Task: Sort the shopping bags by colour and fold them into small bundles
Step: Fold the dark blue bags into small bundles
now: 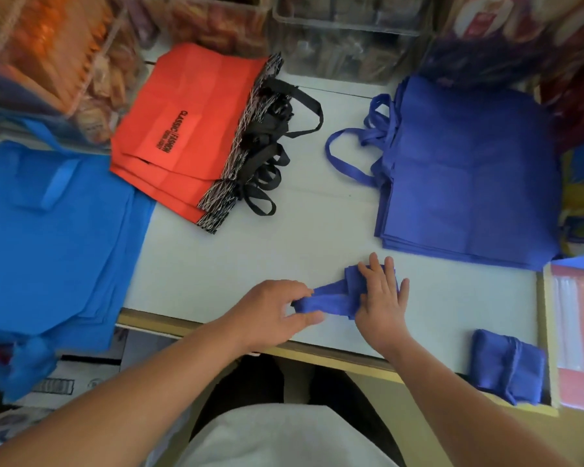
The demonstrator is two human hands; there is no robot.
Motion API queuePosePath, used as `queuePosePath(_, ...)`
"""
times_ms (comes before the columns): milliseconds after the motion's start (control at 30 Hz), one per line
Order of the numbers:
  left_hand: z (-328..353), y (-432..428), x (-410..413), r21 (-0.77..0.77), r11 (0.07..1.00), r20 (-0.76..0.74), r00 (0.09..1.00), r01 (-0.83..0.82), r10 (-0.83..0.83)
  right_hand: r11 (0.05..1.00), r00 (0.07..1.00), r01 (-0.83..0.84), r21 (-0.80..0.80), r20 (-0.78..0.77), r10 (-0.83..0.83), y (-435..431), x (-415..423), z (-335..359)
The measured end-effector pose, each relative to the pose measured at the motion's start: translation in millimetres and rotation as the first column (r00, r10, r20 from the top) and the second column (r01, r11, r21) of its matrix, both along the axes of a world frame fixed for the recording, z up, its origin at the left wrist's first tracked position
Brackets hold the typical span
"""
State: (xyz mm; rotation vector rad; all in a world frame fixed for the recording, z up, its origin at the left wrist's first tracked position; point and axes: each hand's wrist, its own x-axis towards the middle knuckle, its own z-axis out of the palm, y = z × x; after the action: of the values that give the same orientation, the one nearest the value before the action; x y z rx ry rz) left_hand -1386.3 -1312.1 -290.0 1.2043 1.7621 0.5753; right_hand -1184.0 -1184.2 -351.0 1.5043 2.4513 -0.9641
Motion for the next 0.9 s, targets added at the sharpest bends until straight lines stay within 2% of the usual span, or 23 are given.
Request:
queuePosePath(67,2.5,5.2,-2.1,0.010,0.996,0.083,0.993,-0.089,0.088,0.998,0.998,0.053,-0.021,-0.024,-0.054,-5.6,-4.0,2.4)
queuePosePath(167,3.6,12.1,0.5,0.011,0.978,0.201,0.959,-0.206,0.200,0.998,0.999,-0.010,0.061,-0.038,0.012,-20.6,-3.9,-3.1)
queuePosePath(267,-5.2,16.3,1.2,-0.079,0.921,0.280,0.878,-0.382,0.388,1.000,0.994,0.012,0.016,-0.106,-0.010,-27.3,3.2,-9.2)
queuePosePath(367,-25.2,14.1,-0.7,-0.196,0.810,0.214,0.782,-0.553,0.586,0.998,0.992,0.028,-0.052,-0.124,-0.034,-32.9,9.6,-8.6)
queuePosePath(500,-37.3,19.8,5.4,-0.263,0.743,0.065,0.757,-0.615,0.650,1.000,0.994,-0.007,0.023,0.113,0.005,-35.7,-5.7,-9.2)
queuePosePath(600,-44.4,20.4,12.1,-0.283,0.716,-0.020,0.750,-0.638,0.661,0.983,0.972,-0.081,0.167,0.232,0.040,-33.1,-19.2,-12.9)
queuePosePath(700,-48.3,15.9,25.4,-0.336,0.720,-0.064,0.778,-0.607,0.625,0.926,0.962,-0.216,0.309,0.229,0.149,-34.4,-18.9,-20.2)
queuePosePath(800,-49.8,14.9,41.5,-0.359,0.716,-0.035,0.776,-0.598,0.630,0.900,0.956,-0.270,0.342,0.206,0.209,-29.0,-2.2,-24.3)
queuePosePath(900,-53.8,15.9,49.3,-0.364,0.698,-0.043,0.759,-0.617,0.649,0.865,0.922,-0.369,0.340,0.251,0.295,-16.3,15.4,-23.9)
